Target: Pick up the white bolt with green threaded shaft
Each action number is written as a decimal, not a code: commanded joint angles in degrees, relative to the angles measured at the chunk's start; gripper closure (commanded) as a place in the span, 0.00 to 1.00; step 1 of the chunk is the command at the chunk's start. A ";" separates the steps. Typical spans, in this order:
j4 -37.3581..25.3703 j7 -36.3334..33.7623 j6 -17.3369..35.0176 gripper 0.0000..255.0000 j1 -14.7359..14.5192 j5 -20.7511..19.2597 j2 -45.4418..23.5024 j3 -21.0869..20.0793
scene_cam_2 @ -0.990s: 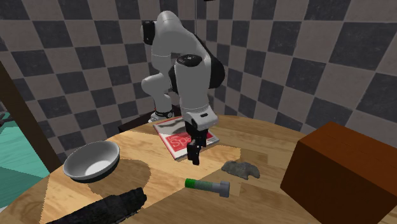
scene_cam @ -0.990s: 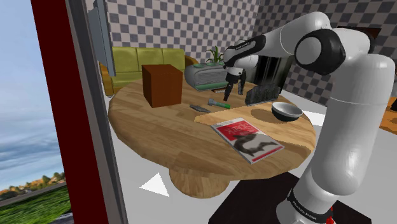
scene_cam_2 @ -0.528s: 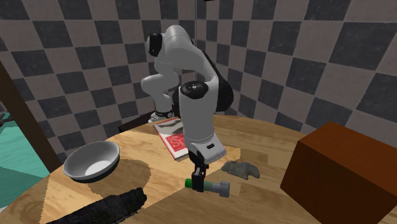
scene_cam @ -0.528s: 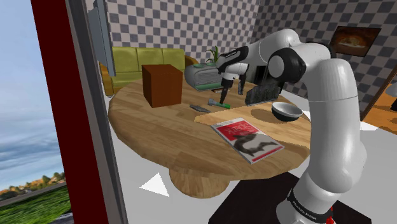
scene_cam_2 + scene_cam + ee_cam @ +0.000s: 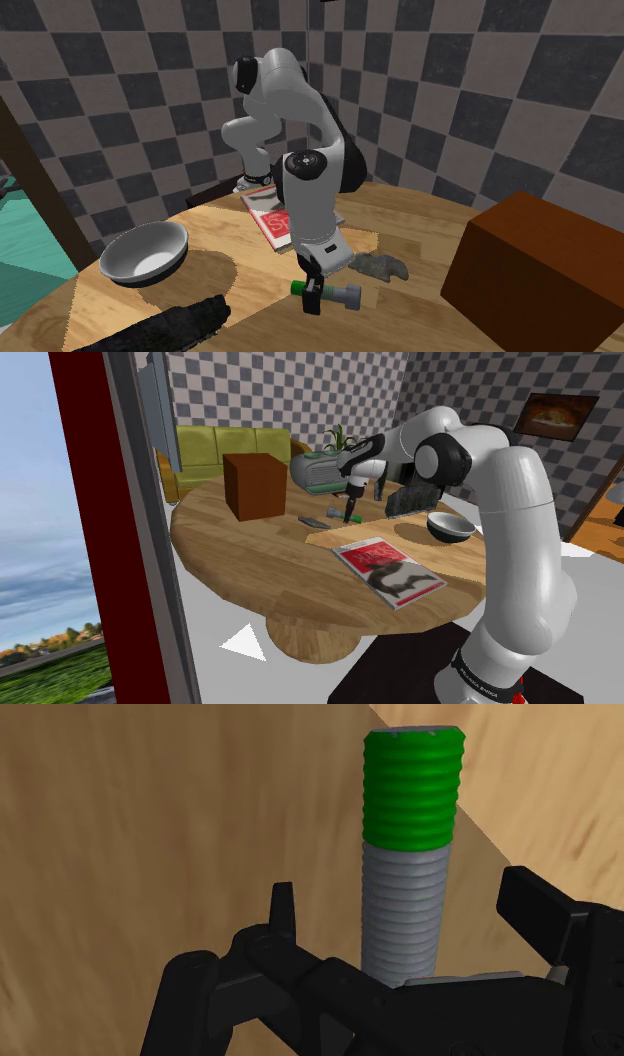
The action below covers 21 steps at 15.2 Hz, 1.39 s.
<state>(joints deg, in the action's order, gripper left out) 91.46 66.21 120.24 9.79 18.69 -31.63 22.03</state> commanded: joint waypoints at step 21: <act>-3.46 -1.46 -6.27 1.00 -0.30 -1.71 3.10 0.94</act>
<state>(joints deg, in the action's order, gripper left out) 88.11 64.98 114.57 9.64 17.22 -29.05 22.86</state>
